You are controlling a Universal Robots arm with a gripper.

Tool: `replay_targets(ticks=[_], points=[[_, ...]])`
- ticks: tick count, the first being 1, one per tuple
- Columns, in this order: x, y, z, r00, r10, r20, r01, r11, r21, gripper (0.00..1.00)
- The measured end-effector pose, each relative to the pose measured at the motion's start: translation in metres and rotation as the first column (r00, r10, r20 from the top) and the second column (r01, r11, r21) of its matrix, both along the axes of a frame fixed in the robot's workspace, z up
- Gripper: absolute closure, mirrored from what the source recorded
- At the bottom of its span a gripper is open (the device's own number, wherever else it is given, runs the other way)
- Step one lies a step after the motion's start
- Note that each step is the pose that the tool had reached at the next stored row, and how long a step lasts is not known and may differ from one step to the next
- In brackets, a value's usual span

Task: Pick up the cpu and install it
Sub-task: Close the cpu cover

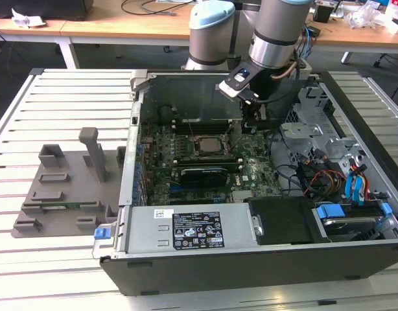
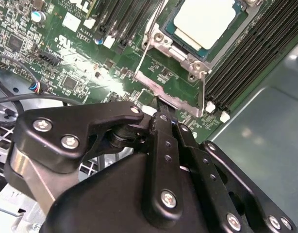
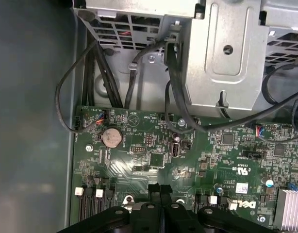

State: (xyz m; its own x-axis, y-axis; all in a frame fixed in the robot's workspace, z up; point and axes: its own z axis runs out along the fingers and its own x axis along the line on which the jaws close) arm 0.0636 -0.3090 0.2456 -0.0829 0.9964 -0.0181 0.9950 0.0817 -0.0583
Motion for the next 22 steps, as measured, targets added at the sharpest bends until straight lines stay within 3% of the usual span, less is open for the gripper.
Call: replay_targets(ticks=[8, 13, 22], points=[[-0.0135, 0.0, 0.0, 1.0, 0.0, 0.0, 0.0, 1.0, 0.0001, 0.89], [-0.0264, 0.0, 0.0, 1.0, 0.0, 0.0, 0.0, 1.0, 0.0, 0.89], [-0.0385, 0.0, 0.0, 1.0, 0.0, 0.0, 0.0, 1.0, 0.0, 0.89]])
